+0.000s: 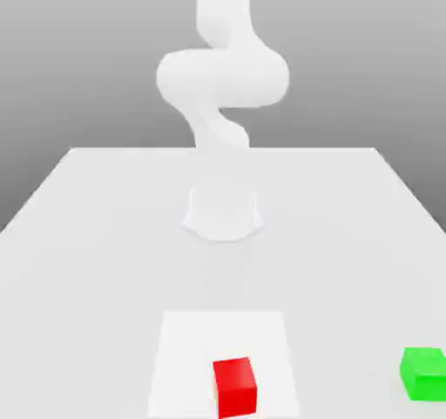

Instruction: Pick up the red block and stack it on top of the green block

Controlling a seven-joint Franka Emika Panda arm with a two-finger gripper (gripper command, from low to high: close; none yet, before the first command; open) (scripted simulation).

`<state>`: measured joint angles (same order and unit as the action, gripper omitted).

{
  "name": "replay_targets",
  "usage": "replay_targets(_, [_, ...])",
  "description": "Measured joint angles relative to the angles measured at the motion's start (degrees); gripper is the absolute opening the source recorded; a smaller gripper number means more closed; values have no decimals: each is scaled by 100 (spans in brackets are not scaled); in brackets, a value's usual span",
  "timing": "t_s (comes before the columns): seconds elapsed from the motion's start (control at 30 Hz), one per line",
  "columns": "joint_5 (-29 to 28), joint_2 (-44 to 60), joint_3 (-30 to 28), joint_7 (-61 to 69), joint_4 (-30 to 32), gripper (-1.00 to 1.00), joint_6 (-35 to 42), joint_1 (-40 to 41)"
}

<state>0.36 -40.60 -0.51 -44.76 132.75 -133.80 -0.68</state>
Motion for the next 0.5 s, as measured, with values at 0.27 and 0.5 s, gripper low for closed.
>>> replay_targets(0.27, [123, 1699, -128, 354, 314, 0, -655, -189])
replay_targets(0.5, [209, 3153, -140, 644, 582, 0, -1215, -261])
